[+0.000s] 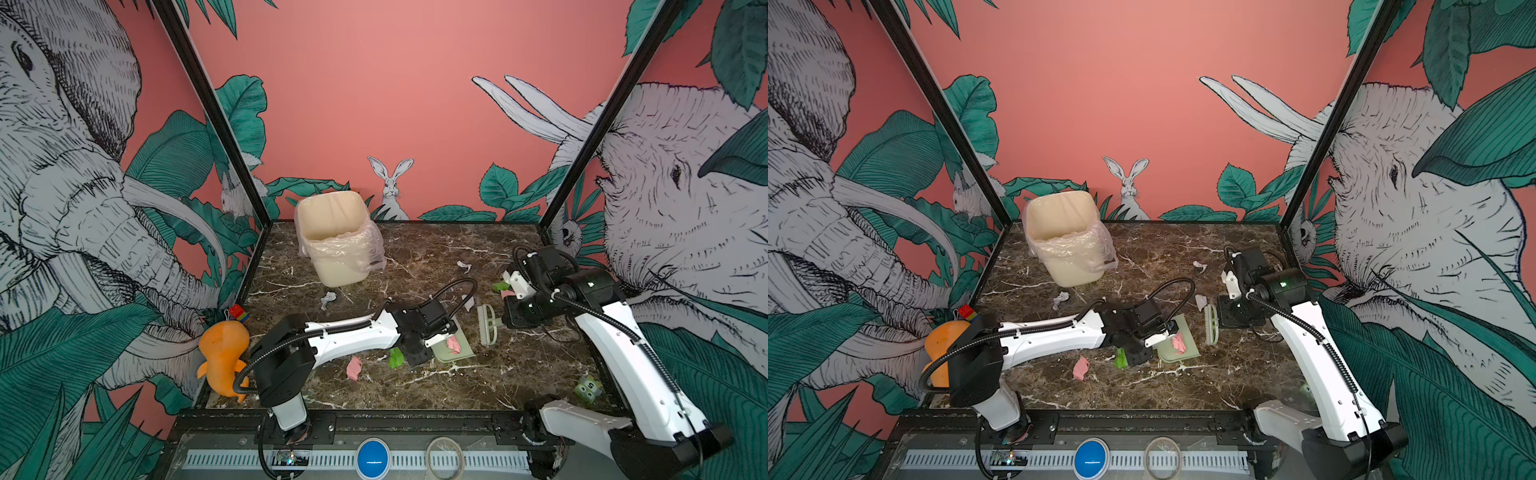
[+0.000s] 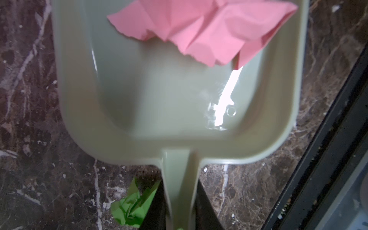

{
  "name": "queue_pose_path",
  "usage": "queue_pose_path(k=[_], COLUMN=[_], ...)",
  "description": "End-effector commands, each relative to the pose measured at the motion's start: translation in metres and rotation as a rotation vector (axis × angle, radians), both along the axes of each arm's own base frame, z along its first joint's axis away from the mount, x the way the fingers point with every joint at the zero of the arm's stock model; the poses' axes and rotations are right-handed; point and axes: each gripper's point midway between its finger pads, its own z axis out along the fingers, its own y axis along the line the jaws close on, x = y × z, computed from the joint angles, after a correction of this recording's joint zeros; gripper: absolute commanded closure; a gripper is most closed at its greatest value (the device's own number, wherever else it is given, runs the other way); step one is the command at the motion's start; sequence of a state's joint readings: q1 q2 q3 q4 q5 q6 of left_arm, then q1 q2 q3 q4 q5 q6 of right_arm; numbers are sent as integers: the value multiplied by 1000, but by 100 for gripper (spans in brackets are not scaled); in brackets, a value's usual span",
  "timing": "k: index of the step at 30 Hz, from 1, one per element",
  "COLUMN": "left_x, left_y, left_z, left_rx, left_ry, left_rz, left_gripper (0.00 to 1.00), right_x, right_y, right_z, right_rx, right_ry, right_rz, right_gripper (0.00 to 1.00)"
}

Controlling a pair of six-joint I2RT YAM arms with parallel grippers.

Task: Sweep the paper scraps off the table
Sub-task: 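Lift the dustpan toward the beige bin with the left gripper while the right draws back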

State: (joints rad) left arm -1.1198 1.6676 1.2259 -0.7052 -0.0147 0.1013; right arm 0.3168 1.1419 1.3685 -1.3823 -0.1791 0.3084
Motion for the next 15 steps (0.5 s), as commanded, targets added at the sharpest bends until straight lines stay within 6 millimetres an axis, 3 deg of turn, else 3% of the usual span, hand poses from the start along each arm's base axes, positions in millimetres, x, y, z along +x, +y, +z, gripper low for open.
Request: queue_pose_path(k=[1,15], left_x=[5,33], left_y=[4,60], left_z=[28,105], left_rx=[-89,-139], left_ry=[-7,-37], left_rz=[63,252], left_gripper=[98,97], right_x=[-10,-4], right_y=[-9,0], right_z=[-7,-25], right_rx=[-22,65], right_ry=[22,31], right_rz=[-2,-9], right_gripper=[100,100])
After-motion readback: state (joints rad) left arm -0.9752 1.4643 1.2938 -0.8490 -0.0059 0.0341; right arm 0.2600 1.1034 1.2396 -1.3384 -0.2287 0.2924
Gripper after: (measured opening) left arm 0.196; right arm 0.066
